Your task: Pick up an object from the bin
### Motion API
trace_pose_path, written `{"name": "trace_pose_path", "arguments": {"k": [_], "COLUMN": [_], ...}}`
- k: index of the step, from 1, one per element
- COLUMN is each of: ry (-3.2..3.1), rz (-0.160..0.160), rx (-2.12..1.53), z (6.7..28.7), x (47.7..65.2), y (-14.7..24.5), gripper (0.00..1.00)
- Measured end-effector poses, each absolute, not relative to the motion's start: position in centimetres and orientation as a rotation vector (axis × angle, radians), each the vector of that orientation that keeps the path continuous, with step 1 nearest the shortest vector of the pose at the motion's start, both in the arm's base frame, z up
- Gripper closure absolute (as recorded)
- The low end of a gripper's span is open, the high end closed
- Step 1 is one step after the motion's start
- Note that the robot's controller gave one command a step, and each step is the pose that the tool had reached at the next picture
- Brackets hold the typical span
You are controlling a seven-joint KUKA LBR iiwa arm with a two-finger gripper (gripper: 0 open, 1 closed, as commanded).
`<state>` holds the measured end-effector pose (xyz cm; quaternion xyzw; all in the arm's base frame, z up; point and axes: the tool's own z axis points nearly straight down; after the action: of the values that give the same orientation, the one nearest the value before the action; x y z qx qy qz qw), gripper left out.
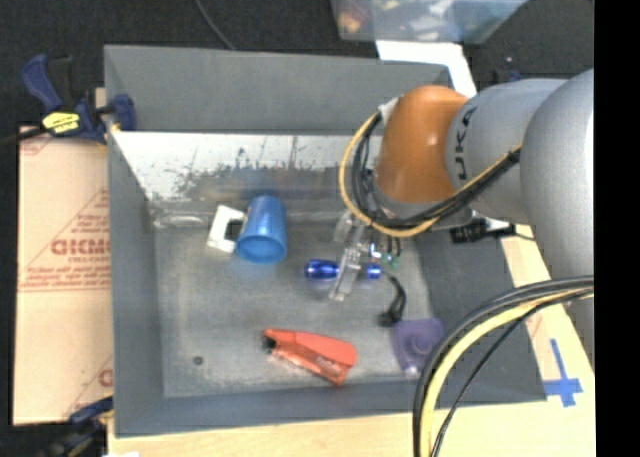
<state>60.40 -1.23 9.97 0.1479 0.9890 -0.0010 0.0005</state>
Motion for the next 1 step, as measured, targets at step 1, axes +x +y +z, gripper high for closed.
{"name": "trace_pose_path", "arguments": {"k": [1], "ry": [3.097], "rz": [-0.008], "rx": [0.358], "z": [7.12], "x": [60.74], "y": [-2.09], "gripper": [0.0]}}
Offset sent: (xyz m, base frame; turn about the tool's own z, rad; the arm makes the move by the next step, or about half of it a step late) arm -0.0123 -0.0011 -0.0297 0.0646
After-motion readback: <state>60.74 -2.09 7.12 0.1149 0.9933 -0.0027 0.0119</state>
